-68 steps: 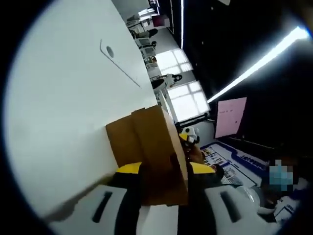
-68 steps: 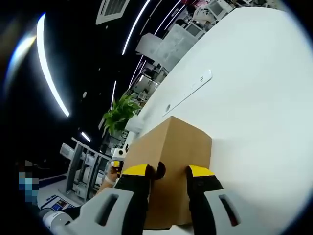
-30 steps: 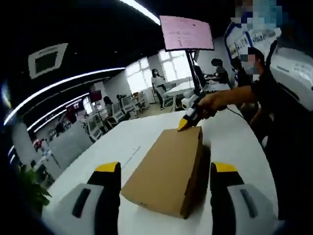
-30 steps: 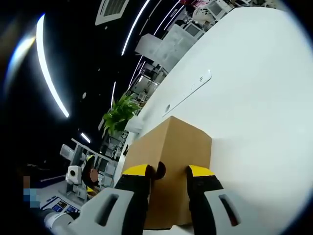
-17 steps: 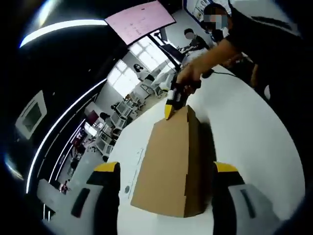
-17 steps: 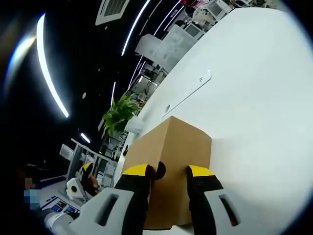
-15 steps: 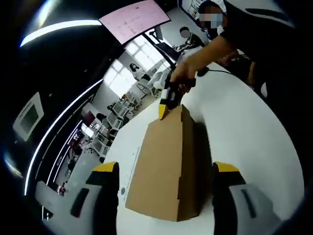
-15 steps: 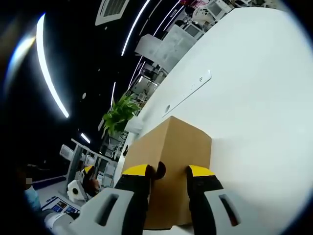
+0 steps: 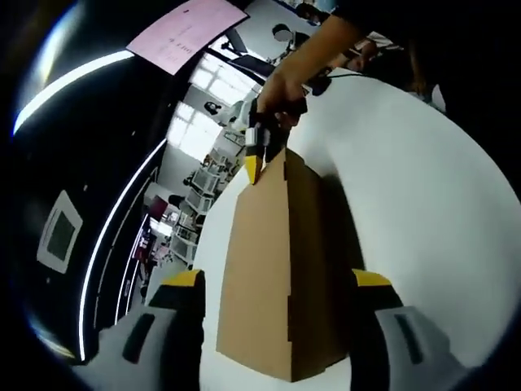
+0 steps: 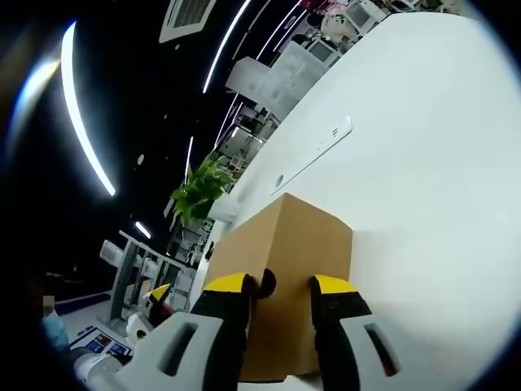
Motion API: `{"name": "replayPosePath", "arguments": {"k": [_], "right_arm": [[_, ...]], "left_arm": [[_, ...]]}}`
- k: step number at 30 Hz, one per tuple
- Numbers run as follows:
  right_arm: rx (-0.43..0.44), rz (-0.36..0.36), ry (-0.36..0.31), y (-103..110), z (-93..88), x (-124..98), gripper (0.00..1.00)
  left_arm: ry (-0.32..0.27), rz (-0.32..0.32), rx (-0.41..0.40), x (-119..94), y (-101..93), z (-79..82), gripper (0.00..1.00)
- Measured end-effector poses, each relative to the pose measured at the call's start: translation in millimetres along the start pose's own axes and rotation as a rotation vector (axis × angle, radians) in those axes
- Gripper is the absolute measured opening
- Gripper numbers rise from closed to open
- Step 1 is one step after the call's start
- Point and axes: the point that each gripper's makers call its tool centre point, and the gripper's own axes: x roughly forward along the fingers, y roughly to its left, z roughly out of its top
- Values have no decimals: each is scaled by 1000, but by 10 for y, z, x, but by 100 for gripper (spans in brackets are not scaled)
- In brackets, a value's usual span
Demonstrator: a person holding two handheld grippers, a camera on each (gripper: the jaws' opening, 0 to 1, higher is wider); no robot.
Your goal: Operate the shoe box by opening the lid, removing the specified soft item, and placing it in the target area until the item is outside and the box remains undamaged.
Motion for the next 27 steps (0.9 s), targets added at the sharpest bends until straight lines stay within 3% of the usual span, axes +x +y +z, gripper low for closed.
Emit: {"name": "replayPosePath", "arguments": {"k": [3,6,14,18,21,27], "right_arm": [[0,1,1,0,2,-1,30],[4,1,-2,0,4,-3,30],[4,2,-1,-15,19,-2,30],[9,3,-2,-18,28,-5,30],[9,1,-2,-15,20,-5,30],[11,1,-3,-26,24,-4,30]], "left_arm": [[12,0,31,36,-44,-17,59],[-5,-20,-9,62,-103,11,62],[59,13,54,138,-93,-149,58],[56,24,47,145,-77,-145,55],[90,37,103,168,-76,-198,52],[100,45,134,179,-87,-232,48]]}}
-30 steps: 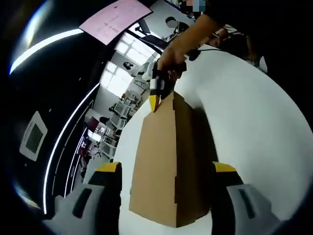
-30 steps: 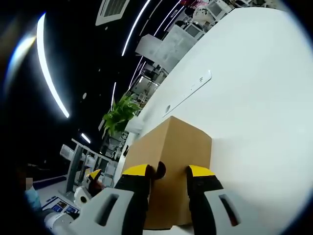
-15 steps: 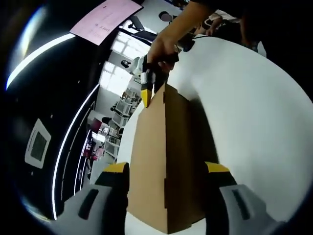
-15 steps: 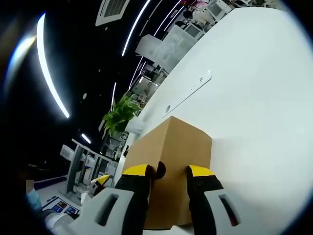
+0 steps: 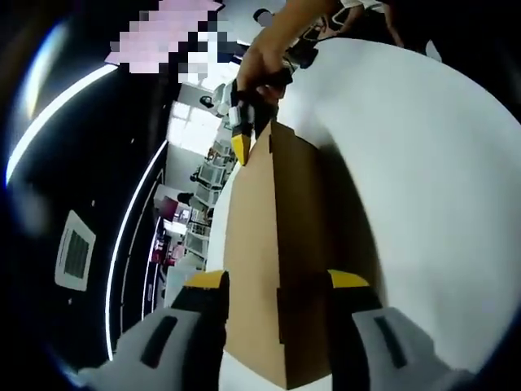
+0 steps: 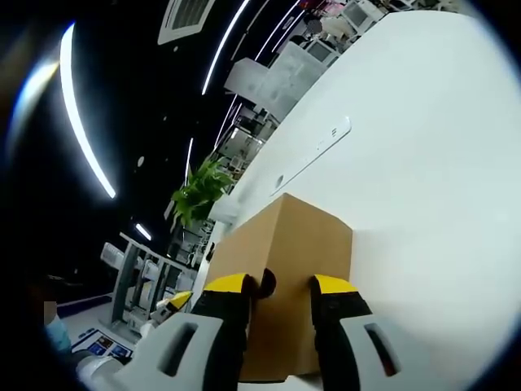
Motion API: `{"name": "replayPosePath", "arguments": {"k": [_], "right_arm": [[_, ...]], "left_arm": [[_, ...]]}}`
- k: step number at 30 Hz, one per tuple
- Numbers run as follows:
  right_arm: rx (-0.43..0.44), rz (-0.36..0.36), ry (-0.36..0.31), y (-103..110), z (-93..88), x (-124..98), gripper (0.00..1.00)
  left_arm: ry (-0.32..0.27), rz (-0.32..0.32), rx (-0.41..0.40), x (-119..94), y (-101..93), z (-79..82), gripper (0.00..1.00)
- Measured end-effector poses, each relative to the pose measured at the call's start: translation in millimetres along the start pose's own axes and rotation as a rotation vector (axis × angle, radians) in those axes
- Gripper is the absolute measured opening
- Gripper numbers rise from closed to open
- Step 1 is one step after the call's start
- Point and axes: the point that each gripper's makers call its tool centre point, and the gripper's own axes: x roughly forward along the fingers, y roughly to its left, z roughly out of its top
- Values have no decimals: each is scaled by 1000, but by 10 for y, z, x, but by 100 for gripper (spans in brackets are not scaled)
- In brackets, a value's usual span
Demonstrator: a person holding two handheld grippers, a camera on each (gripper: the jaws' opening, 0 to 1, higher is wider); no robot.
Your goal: Operate the shoe box by opening the lid, removing the specified soft item, and placing it in the target area until the item is outside and the box remains undamaged.
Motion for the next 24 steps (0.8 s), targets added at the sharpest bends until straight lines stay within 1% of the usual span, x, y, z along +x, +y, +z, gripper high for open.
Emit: {"name": "replayPosePath", "arguments": {"k": [2,3,6,9,11,14,18,24], "right_arm": [[0,0,0,-9,6,0,30],[0,0,0,-11,8,-1,30],[1,2,-1,-7,5,-1,30],[3,4,0,-6,0,0,30],[4,6,0,1,-1,1,30],[5,8,-2,9,-2,-1,30],[6,9,-2,16,-2,-1,30],[13,14,-4,-8,6,2,29]], "left_arm": [[5,-2,19,14,-25,-11,47],[12,-5,20,23,-29,-31,47],[9,-2,7,11,-8,-37,48],[13,7,21,-1,0,-36,49],[12,6,41,2,-11,-30,48],[12,7,35,13,-35,-33,45],[15,20,43,7,-26,-34,46],[6,22,56,12,-47,-27,41]]}}
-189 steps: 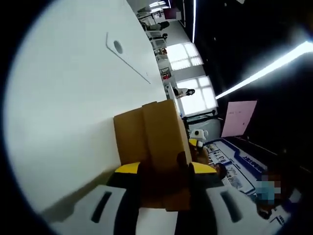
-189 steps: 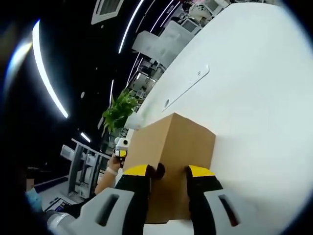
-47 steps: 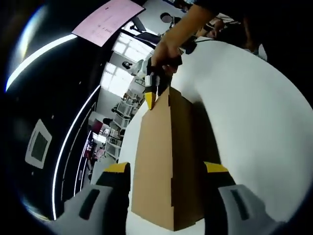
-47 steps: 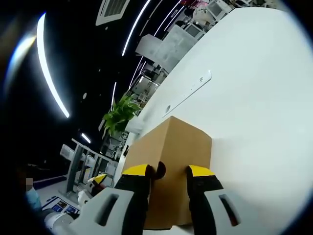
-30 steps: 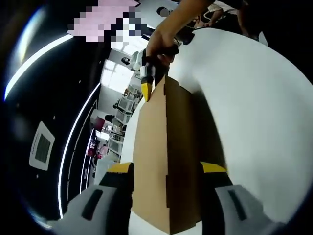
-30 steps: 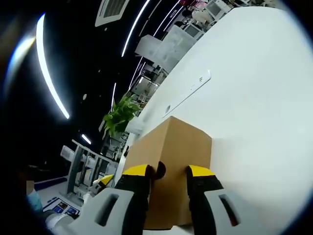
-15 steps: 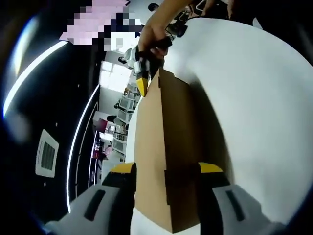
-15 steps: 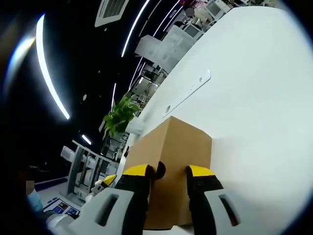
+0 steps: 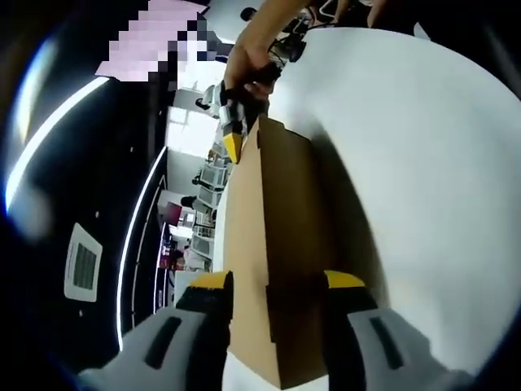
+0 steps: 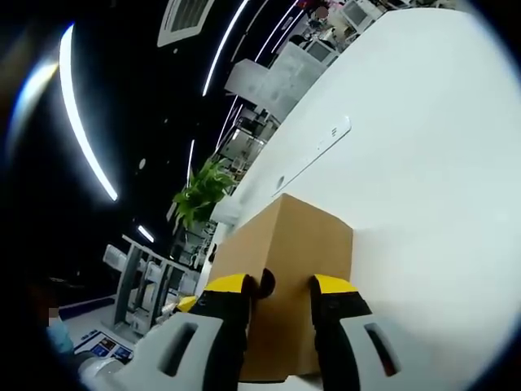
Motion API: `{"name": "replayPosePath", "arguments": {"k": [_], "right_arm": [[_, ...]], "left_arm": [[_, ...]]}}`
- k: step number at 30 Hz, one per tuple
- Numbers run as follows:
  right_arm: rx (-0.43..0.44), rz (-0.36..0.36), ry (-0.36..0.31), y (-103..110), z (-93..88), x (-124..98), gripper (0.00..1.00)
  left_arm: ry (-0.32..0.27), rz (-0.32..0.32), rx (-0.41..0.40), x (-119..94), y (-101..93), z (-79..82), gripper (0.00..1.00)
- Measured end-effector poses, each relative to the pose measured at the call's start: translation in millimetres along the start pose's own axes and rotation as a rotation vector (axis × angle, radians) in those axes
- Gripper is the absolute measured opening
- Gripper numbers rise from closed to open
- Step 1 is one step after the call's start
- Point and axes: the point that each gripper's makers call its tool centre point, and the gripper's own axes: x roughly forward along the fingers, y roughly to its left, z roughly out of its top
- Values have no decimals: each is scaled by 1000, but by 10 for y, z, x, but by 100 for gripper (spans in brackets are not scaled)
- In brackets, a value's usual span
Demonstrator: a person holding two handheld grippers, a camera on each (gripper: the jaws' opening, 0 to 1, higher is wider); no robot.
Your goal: Operate the shoe box by opening the lid, removing the specified soft item, and placing it in the target area until the item is outside and the box remains undamaged.
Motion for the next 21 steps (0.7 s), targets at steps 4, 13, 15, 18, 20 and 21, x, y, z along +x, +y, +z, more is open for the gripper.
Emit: {"name": "replayPosePath", "arguments": {"k": [4,13,15,18,20,21], "right_arm": [[0,1,-1,3,-2,0,29],[4,3,-5,-25,39,-17,29],[2,3,-4,-29,37,-14,29],[2,3,-5,-28,39,-12,29],[2,2,-6,-18,36,-11,29],[1,2,-6,-14,28,-9,29]], "left_arm": [[-5,-6,23,-3,-52,12,36],[-30,49,32,-18,-5,55,31],[-45,59,39,-22,-6,80,28],[-38,64,54,-14,3,71,28],[-39,67,60,-4,66,77,28],[-39,69,62,2,103,80,28]]}}
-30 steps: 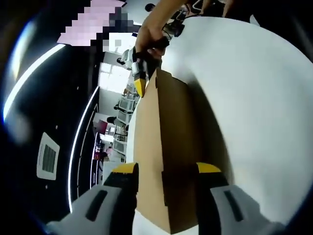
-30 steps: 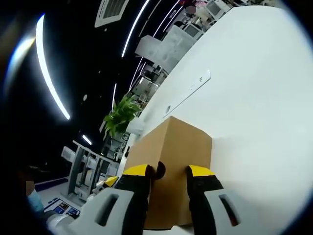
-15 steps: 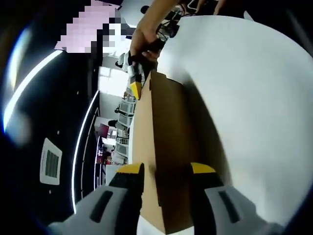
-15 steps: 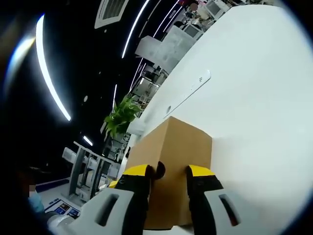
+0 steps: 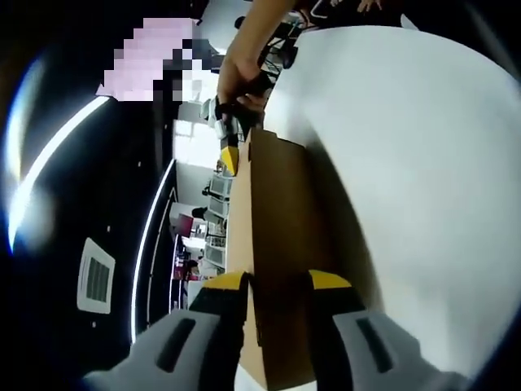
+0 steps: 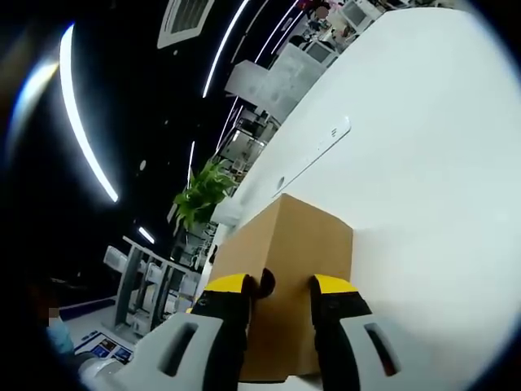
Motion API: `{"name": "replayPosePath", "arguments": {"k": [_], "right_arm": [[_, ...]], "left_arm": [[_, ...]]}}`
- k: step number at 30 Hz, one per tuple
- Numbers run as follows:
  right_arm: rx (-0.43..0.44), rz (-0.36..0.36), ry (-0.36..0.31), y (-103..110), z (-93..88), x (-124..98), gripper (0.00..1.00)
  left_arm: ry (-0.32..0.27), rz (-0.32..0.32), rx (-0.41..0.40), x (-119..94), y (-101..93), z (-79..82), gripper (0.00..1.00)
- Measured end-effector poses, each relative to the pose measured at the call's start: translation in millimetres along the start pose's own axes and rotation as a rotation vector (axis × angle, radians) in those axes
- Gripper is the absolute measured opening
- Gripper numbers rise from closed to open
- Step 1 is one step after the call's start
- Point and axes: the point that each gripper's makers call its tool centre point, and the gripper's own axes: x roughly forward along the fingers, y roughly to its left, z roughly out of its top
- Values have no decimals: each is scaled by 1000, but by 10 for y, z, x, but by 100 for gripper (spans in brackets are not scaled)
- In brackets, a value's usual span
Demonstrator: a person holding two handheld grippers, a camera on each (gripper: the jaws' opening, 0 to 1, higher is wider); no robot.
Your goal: Operate the shoe box by opening the lid, removing the specified soft item, and placing it in the target area until the item is outside and the box remains undamaged.
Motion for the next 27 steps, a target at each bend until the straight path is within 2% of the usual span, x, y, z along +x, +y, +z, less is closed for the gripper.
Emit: {"name": "replayPosePath", "arguments": {"k": [1,3,4,6,12,14,19,23,27], "right_arm": [[1,0,-1,3,-5,1,29],[0,-1,-2,14,-14,2,29],[0,-1,-2,15,-18,3,29],[0,-1,-3,17,-23,3,29],[0,1,-4,27,-29,1,29],[0,1,-5,30,-31,1,29],[-2,6,-10,5,15,-16,29],[-2,10,-15,3,13,-17,30],[-63,11,-10,22,4,-28,31]], "left_arm": [[0,5,12,6,13,4,29],[38,17,103,28,13,-30,31],[60,20,97,31,19,-62,31],[51,20,70,31,40,-45,31],[56,33,78,23,69,-58,31],[63,36,85,-32,-202,-64,31],[64,40,89,-31,-199,0,31],[62,41,87,-28,-206,-7,31],[60,41,83,-27,-207,-10,30]]}}
